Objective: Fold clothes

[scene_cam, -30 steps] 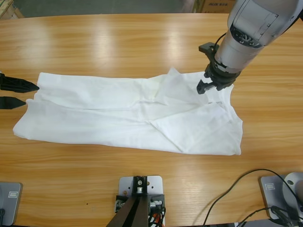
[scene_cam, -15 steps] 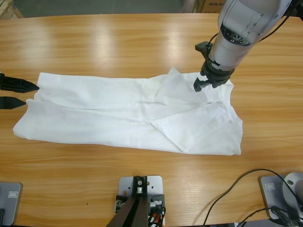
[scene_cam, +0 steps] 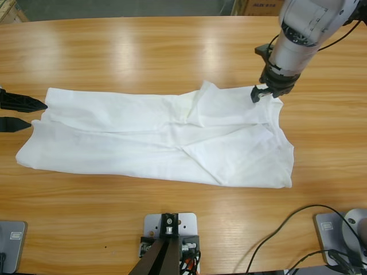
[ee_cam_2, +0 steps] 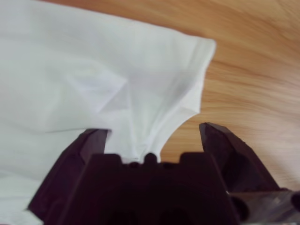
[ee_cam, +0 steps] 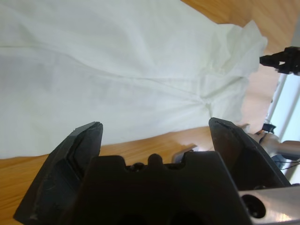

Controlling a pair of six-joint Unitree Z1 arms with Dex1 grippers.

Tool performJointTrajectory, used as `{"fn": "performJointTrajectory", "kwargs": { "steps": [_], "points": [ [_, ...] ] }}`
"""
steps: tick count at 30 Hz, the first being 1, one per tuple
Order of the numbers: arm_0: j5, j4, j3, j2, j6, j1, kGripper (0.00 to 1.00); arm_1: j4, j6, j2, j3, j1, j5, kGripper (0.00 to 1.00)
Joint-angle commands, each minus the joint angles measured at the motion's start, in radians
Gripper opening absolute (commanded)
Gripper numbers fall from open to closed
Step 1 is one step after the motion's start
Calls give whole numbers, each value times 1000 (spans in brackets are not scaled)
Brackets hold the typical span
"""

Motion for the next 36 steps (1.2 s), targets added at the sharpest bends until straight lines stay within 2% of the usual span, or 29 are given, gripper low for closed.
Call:
{"fn": "performJointTrajectory", "kwargs": {
  "steps": [1, 7, 10, 18, 22, 36],
  "points": [
    [14, 18, 17, 7, 6, -8, 872, 14, -13, 17, 6, -59, -25, 800],
    [14, 17, 16, 14, 6, -8, 872, 13, -12, 15, 9, -69, -25, 799],
    [14, 17, 15, 15, 6, -8, 872, 24, -11, -44, 12, -65, -25, 798],
    [13, 17, 12, 20, 6, -8, 872, 43, 19, -99, 2, 117, -40, 797],
    [14, 18, 13, 20, 6, -8, 872, 40, 44, -60, 6, 162, -32, 798],
    [14, 18, 16, 14, 6, -10, 872, -18, 0, 85, 0, 164, -10, 803]
  ]
}}
